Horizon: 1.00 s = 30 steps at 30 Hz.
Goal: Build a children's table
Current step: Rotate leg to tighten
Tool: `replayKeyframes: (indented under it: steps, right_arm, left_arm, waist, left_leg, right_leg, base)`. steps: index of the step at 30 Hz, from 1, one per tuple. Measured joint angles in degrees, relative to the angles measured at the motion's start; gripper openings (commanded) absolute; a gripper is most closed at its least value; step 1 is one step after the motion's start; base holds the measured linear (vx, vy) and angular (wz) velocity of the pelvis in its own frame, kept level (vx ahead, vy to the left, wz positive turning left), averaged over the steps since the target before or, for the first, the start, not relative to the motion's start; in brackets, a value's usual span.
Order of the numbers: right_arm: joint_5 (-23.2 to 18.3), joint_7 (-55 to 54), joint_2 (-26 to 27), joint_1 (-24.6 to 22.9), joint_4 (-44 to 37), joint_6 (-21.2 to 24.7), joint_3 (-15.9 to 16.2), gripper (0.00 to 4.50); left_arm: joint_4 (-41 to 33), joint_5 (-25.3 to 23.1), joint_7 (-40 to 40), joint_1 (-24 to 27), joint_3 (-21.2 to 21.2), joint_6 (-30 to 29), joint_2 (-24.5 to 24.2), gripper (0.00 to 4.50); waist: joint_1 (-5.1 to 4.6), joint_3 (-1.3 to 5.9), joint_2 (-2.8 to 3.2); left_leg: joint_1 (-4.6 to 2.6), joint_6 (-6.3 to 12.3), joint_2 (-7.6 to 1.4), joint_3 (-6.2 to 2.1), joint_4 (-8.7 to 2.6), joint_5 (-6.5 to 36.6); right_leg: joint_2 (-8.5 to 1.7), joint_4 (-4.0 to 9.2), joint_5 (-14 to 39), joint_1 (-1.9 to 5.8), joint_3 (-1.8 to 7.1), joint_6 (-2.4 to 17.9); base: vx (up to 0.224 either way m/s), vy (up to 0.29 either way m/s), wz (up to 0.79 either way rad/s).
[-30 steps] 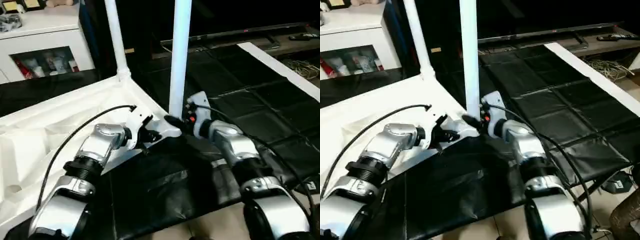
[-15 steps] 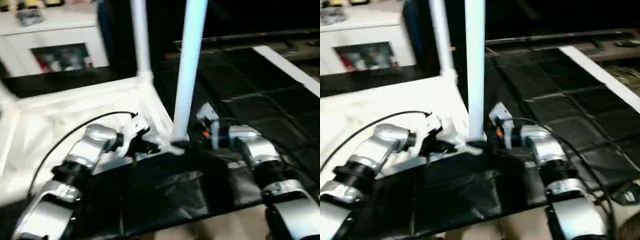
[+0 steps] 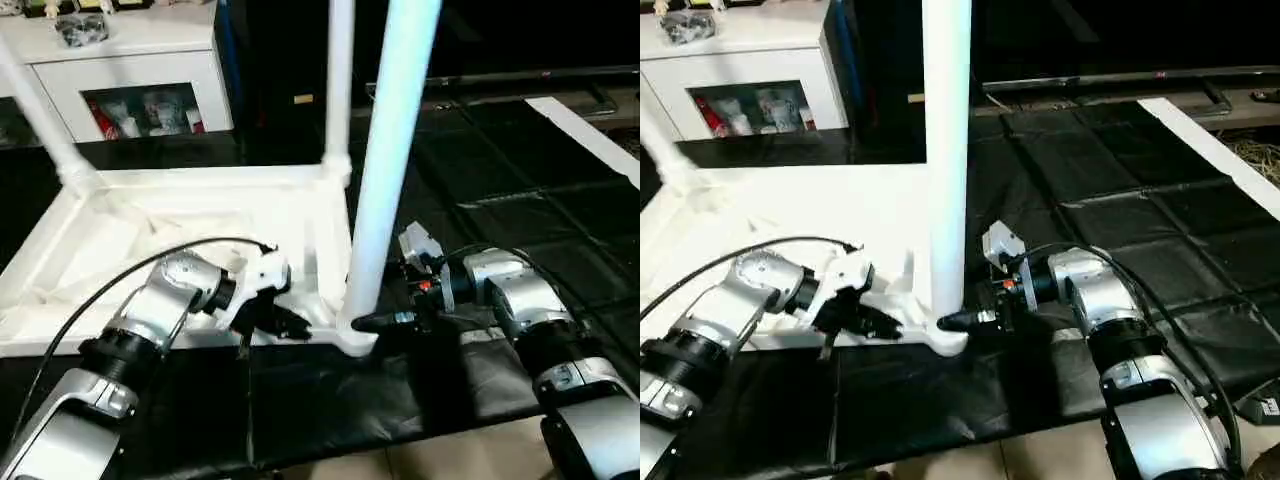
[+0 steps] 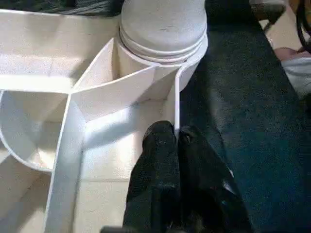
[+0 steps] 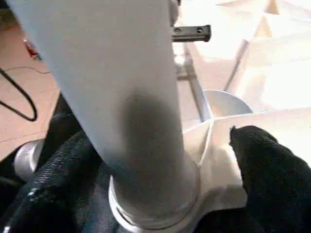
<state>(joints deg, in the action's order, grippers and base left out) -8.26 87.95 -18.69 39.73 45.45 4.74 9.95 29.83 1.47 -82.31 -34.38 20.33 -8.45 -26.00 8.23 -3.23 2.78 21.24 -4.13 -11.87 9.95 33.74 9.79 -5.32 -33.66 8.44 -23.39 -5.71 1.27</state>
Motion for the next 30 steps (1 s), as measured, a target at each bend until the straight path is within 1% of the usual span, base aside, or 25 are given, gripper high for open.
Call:
replayKeyframes:
  steps: [3,5,10,11,12,13,16,18,20,22,27,30]
  right_arm:
    - [-0.1,1.0,0.0,0.5,0.3,-0.3,0.7,3.73]
    - [-0.1,1.5,0.0,0.6,0.3,-0.4,0.8,3.66]
    - [-0.1,2.5,0.1,0.6,0.4,-0.3,0.8,3.21]
    - [-0.1,2.7,0.1,0.6,0.5,-0.3,0.8,3.21]
    - [-0.1,2.9,0.1,0.6,0.6,-0.3,0.8,3.03]
    - [-0.1,3.1,0.1,0.7,0.9,-0.2,0.9,2.94]
    - [-0.2,3.6,0.1,0.7,0.9,0.0,1.2,2.81]
    - [-0.2,3.6,0.1,0.7,0.9,0.2,1.3,2.57]
    - [-0.2,4.0,0.1,0.7,0.9,0.2,1.3,2.51]
    - [-0.2,3.9,0.1,0.7,0.9,0.1,1.3,2.23]
    - [-0.2,3.3,0.1,0.7,0.6,-0.3,1.3,2.11]
    - [-0.2,1.2,0.4,0.2,-0.1,0.8,0.7,2.09]
  left_arm:
    - [0.0,0.0,0.0,0.0,0.2,0.4,0.0,0.0]
    - [0.0,0.0,0.0,0.0,0.3,0.5,0.0,0.0]
    - [0.0,0.0,0.0,0.0,0.3,0.5,0.0,0.0]
    - [0.0,0.0,0.0,0.0,0.3,0.5,0.0,0.0]
    - [0.0,0.0,0.0,0.0,0.3,0.5,0.0,0.0]
    - [0.0,0.0,0.0,0.0,0.3,0.5,0.0,0.0]
    - [0.0,-0.1,0.0,0.0,0.4,0.7,-0.1,0.0]
    - [0.0,-0.1,0.0,0.0,0.4,0.8,-0.1,0.0]
    - [0.0,-0.1,0.0,0.0,0.4,0.8,-0.1,0.0]
    - [0.0,-0.1,0.0,0.0,0.3,0.9,-0.1,0.0]
    - [0.0,0.0,0.7,0.0,0.2,0.4,0.3,0.0]
    - [0.3,-0.1,2.8,0.0,-0.2,-0.9,1.3,0.0]
  waist:
    - [-0.02,0.0,0.0]
    - [0.0,0.0,-0.01]
    - [-0.01,0.0,-0.01]
    - [-0.02,0.0,-0.01]
    - [-0.02,0.0,-0.01]
    - [-0.02,0.0,-0.01]
    - [-0.02,0.0,-0.01]
    - [-0.01,0.0,-0.01]
    - [-0.02,0.0,-0.01]
    - [-0.03,0.02,-0.04]
    - [-0.03,0.03,-0.06]
    - [-0.08,0.03,-0.06]
  left_leg:
    - [-0.03,0.0,0.0,-0.01,0.02,0.0]
    - [-0.05,-0.01,0.0,-0.01,0.05,0.0]
    - [-0.07,-0.01,-0.01,-0.02,0.11,0.0]
    - [-0.07,-0.01,-0.01,-0.02,0.11,0.0]
    - [-0.07,-0.01,-0.01,-0.02,0.12,0.0]
    - [-0.07,-0.01,-0.01,-0.01,0.12,0.0]
    - [-0.07,-0.01,-0.01,-0.02,0.13,0.0]
    - [-0.07,-0.01,-0.01,-0.02,0.13,0.0]
    - [-0.07,-0.01,-0.01,-0.02,0.14,0.0]
    - [-0.09,-0.01,0.0,-0.02,0.14,0.0]
    - [-0.13,-0.01,0.0,-0.01,0.15,0.0]
    - [-0.16,-0.01,0.01,-0.01,0.16,0.0]
  right_leg:
    - [0.0,-0.1,0.0,0.0,0.0,0.0]
    - [-0.01,-0.22,0.1,0.0,0.01,-0.1]
    - [-0.01,-0.33,0.1,0.0,0.04,-0.2]
    - [-0.01,-0.33,0.1,0.0,0.04,-0.2]
    - [-0.01,-0.33,0.1,0.0,0.04,-0.2]
    - [-0.01,-0.33,0.1,0.0,0.05,-0.2]
    - [-0.01,-0.34,0.1,0.0,0.05,-0.2]
    - [-0.01,-0.34,0.1,0.0,0.05,-0.2]
    - [-0.01,-0.35,0.1,0.0,0.05,-0.2]
    - [-0.01,-0.38,0.1,0.0,0.06,-0.2]
    - [-0.01,-0.41,0.2,0.01,0.08,-0.2]
    - [-0.01,-0.47,0.3,0.02,0.12,-0.4]
  base:
    - [0.0,0.0,0.0]
    - [0.0,0.0,0.0]
    - [0.0,0.0,0.0]
    - [0.0,0.0,0.0]
    - [0.0,0.0,0.0]
    - [0.0,0.0,0.0]
    - [0.0,0.0,0.0]
    - [0.0,0.0,0.0]
    - [0.0,0.0,0.0]
    - [0.0,0.0,0.0]
    - [0.0,0.0,0.0]
    - [0.0,0.0,0.0]
